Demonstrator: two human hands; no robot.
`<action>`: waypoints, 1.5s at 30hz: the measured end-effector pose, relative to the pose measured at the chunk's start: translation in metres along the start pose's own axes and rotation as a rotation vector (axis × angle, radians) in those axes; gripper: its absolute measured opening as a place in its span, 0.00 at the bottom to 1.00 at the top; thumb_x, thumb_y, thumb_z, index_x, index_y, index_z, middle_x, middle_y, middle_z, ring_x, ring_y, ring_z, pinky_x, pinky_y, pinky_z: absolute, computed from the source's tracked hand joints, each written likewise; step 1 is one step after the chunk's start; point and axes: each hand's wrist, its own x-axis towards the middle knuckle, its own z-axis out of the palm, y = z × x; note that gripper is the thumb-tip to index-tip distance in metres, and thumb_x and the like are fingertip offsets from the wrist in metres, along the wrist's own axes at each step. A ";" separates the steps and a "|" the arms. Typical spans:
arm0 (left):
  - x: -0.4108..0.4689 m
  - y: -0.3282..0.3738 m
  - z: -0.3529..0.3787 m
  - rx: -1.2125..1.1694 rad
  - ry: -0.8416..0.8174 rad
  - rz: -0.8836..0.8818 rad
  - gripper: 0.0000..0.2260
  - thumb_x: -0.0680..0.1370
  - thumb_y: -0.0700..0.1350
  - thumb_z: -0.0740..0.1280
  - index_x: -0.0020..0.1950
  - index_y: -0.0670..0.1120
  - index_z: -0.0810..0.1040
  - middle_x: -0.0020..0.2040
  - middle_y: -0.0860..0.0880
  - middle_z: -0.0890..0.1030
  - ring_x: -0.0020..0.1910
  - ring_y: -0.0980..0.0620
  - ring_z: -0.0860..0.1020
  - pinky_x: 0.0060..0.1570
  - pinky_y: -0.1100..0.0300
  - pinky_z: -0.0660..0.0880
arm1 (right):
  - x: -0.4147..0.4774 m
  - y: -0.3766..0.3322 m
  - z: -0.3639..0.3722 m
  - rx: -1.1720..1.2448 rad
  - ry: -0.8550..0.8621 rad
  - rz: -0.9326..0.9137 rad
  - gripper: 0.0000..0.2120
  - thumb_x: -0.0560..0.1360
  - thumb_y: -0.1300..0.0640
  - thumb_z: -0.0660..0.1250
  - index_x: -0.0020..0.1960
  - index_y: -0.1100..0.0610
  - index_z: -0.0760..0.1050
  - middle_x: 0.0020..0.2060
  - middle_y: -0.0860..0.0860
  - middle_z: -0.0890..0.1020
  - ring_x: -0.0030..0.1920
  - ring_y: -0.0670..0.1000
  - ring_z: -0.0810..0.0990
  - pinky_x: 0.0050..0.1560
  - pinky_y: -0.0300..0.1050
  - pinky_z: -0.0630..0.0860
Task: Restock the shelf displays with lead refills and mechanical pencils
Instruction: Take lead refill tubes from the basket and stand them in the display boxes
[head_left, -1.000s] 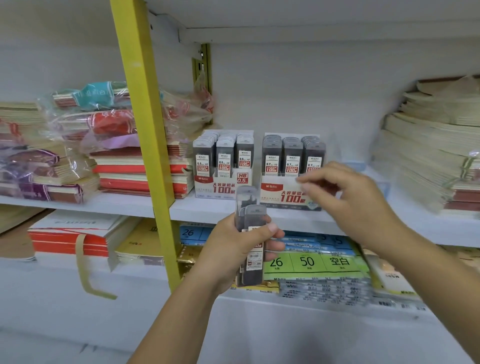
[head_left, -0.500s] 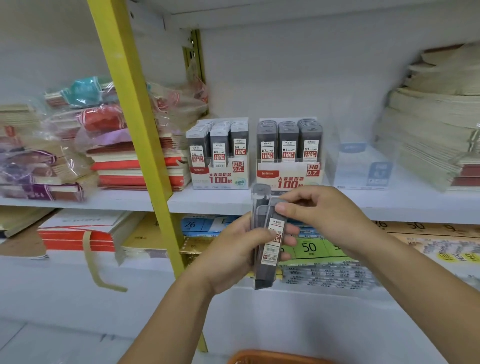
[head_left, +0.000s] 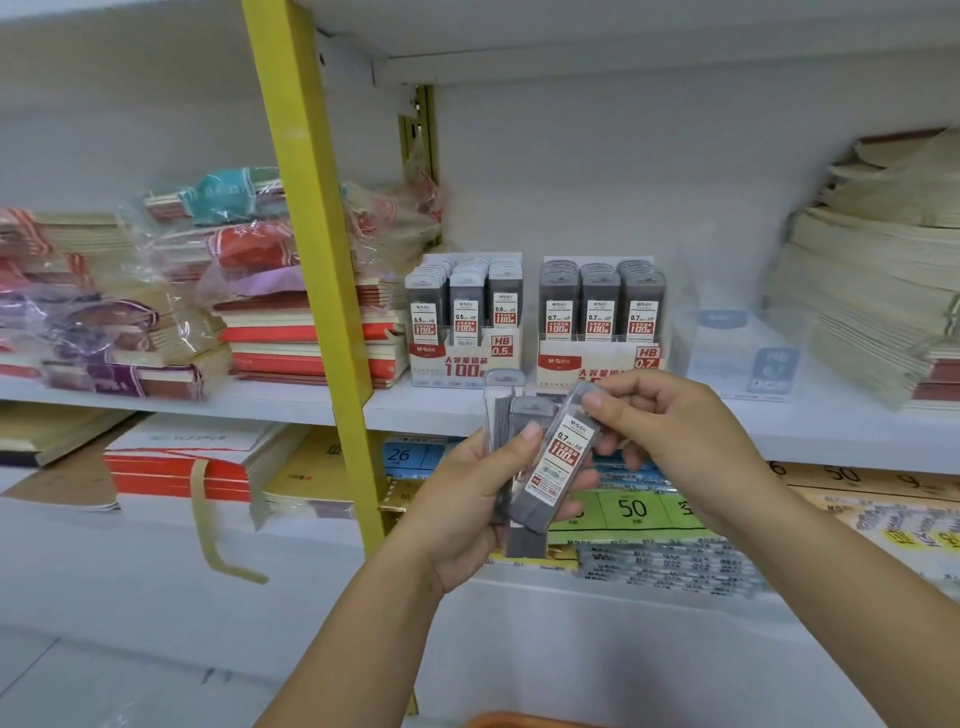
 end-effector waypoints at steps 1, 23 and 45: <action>-0.001 0.001 -0.002 0.033 0.031 -0.005 0.14 0.75 0.53 0.70 0.59 0.51 0.82 0.57 0.41 0.85 0.55 0.41 0.85 0.48 0.48 0.84 | 0.000 -0.001 0.001 0.002 0.010 -0.005 0.05 0.74 0.54 0.71 0.48 0.55 0.81 0.35 0.53 0.85 0.31 0.46 0.79 0.27 0.37 0.73; 0.003 0.017 -0.023 0.316 0.290 0.175 0.05 0.80 0.60 0.64 0.53 0.65 0.77 0.49 0.51 0.87 0.31 0.55 0.79 0.32 0.60 0.76 | 0.093 -0.071 -0.005 -0.795 0.014 -0.387 0.08 0.75 0.49 0.70 0.48 0.42 0.71 0.40 0.43 0.82 0.39 0.40 0.79 0.39 0.38 0.73; -0.005 0.010 0.001 0.335 0.118 0.103 0.11 0.71 0.65 0.71 0.51 0.65 0.82 0.51 0.49 0.87 0.42 0.50 0.87 0.36 0.62 0.80 | -0.001 -0.006 0.030 -0.281 -0.125 -0.214 0.07 0.77 0.53 0.67 0.51 0.43 0.81 0.46 0.40 0.83 0.46 0.39 0.80 0.43 0.28 0.73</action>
